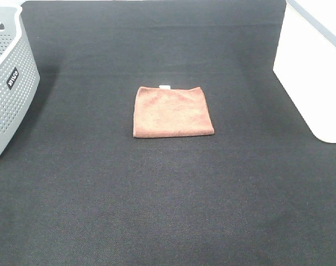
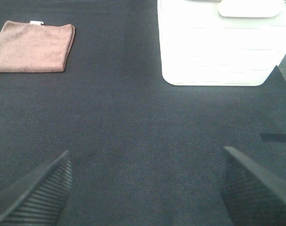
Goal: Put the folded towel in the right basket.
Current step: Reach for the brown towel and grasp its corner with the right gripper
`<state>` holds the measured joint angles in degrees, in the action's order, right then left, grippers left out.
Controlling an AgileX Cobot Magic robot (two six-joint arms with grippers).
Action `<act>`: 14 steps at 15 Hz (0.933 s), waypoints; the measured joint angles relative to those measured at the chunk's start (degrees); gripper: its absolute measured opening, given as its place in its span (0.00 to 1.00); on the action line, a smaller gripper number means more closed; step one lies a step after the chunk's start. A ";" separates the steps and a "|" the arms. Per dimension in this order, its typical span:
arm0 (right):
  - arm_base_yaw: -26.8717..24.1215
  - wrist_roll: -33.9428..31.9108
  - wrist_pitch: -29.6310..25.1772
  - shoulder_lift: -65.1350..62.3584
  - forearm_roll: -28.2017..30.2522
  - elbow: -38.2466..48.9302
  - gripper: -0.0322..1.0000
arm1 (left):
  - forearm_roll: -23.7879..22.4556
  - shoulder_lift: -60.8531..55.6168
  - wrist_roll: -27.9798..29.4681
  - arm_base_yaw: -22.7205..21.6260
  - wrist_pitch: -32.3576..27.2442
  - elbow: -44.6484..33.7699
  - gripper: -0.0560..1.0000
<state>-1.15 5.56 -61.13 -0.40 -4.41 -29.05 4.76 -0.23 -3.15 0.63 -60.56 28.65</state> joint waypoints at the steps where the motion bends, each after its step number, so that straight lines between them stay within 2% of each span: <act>1: 0.00 0.00 0.00 0.00 0.00 0.00 0.80 | 0.00 0.00 0.00 0.00 0.00 0.00 0.88; 14: 0.00 0.00 0.00 0.00 0.00 0.00 0.80 | 0.00 0.00 0.00 0.00 0.00 0.00 0.88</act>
<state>-1.15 5.56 -61.13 -0.40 -4.41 -29.05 4.76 -0.23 -3.15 0.63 -60.56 28.65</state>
